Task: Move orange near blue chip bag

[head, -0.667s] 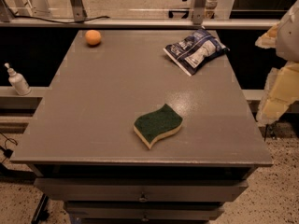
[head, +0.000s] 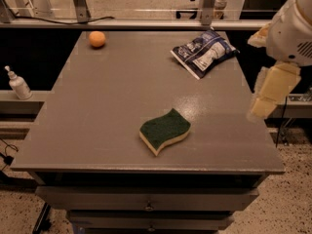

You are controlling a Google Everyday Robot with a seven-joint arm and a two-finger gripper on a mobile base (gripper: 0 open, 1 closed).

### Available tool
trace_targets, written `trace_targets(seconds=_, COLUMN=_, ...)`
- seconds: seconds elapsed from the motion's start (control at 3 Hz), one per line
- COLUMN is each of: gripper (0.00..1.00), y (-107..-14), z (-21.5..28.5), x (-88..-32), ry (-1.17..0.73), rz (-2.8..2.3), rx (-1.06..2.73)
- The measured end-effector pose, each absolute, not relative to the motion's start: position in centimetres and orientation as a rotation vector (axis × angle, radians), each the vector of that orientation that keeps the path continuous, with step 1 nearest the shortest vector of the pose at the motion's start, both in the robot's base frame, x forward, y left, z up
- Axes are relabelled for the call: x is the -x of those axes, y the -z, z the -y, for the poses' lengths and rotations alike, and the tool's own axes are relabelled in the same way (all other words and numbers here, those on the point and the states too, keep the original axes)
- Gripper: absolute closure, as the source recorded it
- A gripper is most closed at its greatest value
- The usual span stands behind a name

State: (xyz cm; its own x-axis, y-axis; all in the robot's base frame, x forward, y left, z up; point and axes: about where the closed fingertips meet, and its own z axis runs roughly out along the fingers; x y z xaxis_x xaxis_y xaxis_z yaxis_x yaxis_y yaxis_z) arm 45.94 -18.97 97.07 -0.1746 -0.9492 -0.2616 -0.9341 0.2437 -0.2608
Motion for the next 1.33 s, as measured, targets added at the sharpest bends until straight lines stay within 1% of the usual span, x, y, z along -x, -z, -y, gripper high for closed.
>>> trace_targets(seconds=0.67, gripper=0.00, y=-96.1, z=10.7, x=-54.6, ry=-0.103, rz=-1.956, rx=1.700)
trace_targets(seconds=1.0, gripper=0.00, y=-96.5, z=5.6, x=-58.6, ry=-0.170, rz=-1.863, rx=1.627)
trace_targets(seconds=1.33, gripper=0.00, y=-96.5, z=5.6, x=-58.6, ry=-0.170, rz=-1.863, rx=1.627)
